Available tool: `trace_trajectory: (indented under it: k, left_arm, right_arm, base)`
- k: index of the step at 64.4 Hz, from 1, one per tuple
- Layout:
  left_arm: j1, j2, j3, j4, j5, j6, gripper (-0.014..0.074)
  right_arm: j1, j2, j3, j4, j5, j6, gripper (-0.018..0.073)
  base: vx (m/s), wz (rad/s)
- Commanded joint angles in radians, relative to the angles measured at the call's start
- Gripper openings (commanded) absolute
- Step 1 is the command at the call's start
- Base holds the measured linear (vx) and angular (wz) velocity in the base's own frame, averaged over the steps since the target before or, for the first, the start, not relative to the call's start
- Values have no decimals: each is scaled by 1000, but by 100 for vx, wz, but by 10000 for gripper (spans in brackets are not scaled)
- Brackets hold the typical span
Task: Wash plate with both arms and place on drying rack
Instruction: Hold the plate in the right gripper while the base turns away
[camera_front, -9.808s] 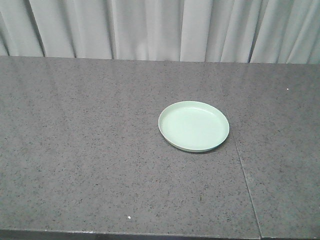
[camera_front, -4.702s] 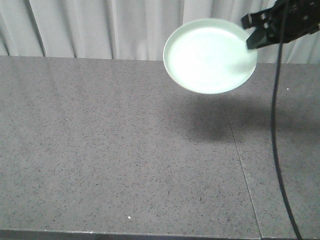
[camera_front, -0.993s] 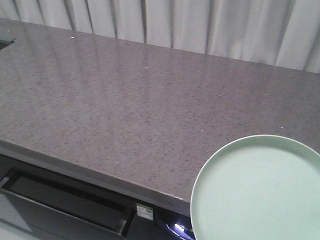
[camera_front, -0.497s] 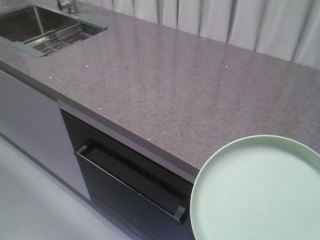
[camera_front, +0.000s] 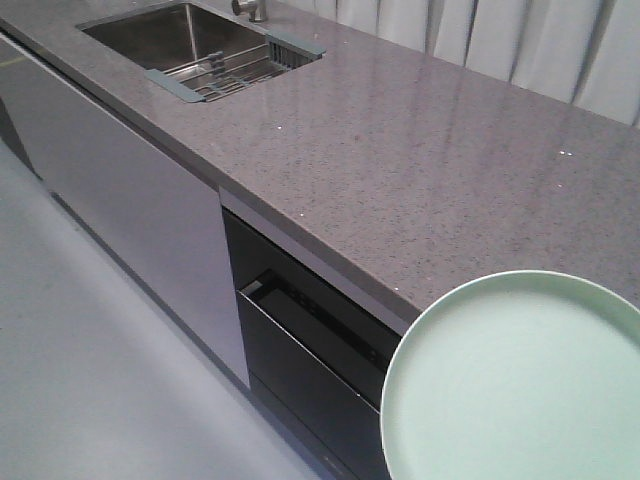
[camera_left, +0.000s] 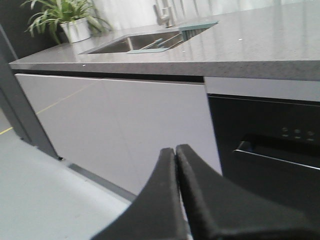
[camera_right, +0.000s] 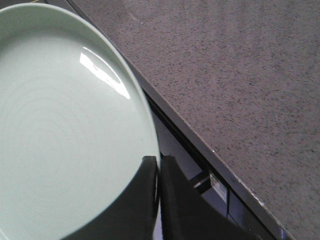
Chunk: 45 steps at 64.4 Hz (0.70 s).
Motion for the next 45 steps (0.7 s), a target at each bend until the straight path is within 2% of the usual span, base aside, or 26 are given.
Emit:
trace_trajectory:
  k: [1,45]
  left_arm:
    - [1,-15,-26,-4,-70,-8,-6]
    - [1,-15,-26,-4,-70,-8,-6]
  right_arm:
    - [-6,11,-23,20,-66,0,-1]
    - [-6,11,-23,21,-67,0,-1]
  base:
    - [5,32]
    - [9,43]
